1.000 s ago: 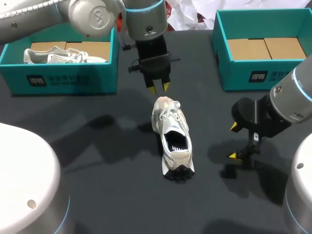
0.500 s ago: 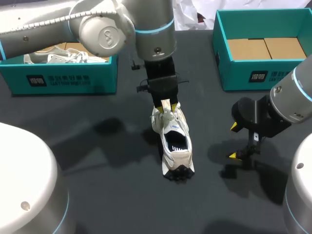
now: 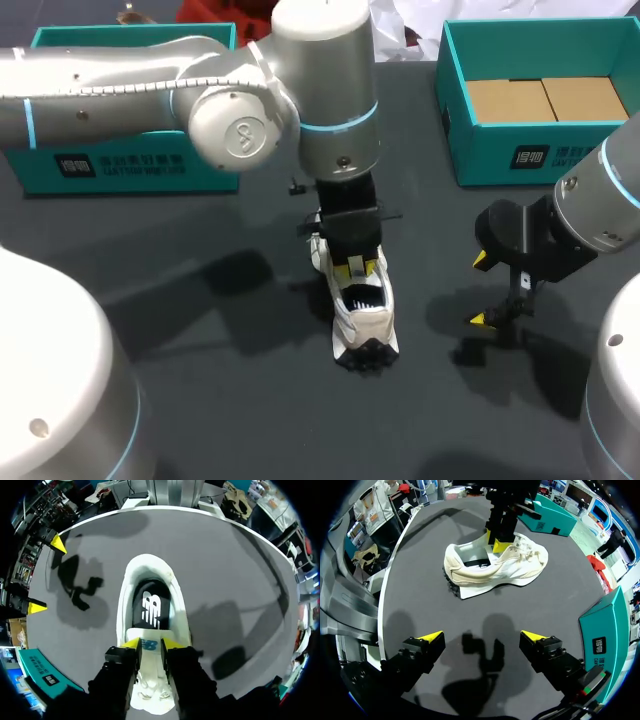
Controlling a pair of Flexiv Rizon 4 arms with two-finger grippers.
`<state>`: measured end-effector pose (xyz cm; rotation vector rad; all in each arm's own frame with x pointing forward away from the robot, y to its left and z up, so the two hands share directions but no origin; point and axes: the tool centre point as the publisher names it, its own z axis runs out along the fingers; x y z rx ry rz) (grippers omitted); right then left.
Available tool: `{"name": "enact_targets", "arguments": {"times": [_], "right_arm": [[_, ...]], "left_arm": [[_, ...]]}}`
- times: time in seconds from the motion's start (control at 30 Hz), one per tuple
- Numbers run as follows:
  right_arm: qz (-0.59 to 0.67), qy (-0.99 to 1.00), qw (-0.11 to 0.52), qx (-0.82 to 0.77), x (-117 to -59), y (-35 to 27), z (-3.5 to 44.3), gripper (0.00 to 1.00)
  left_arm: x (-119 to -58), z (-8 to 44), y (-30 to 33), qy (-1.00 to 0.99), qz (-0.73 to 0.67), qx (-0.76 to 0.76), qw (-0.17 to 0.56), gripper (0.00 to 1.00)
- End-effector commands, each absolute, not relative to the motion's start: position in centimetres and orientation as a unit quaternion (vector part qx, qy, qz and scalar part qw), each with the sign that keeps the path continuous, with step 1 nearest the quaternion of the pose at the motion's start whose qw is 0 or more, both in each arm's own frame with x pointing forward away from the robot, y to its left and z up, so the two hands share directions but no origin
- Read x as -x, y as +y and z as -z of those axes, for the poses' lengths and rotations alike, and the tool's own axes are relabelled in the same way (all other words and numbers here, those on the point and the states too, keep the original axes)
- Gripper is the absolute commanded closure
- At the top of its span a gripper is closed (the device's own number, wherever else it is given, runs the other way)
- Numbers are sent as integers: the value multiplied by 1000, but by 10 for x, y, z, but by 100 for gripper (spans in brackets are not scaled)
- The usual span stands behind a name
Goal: Take the shoe out of the shoebox, open the shoe tongue, remove and reinsert the insole, then place the shoe into the shoebox
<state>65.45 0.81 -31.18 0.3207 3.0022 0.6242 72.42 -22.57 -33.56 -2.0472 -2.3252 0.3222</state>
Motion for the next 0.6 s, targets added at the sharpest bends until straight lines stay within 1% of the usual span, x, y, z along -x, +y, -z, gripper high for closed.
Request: {"name": "enact_targets", "arguments": {"times": [0.03, 0.13, 0.37, 0.43, 0.6], "right_arm": [[-202, 973, 31, -104, -652, 7, 312, 0], [-202, 973, 31, -104, -652, 7, 312, 0], [-202, 973, 31, -104, -652, 7, 312, 0], [-202, 973, 31, -104, -652, 7, 312, 0], [-202, 973, 31, -104, -652, 7, 312, 0]], "left_arm": [[-720, 323, -219, -747, -104, 657, -3, 75], [-718, 321, -220, -747, -103, 656, -8, 75], [-716, 349, -223, -757, -96, 646, 13, 75], [-715, 345, -220, -759, -101, 644, 10, 75], [-717, 314, -214, -759, -105, 642, -20, 73]]}}
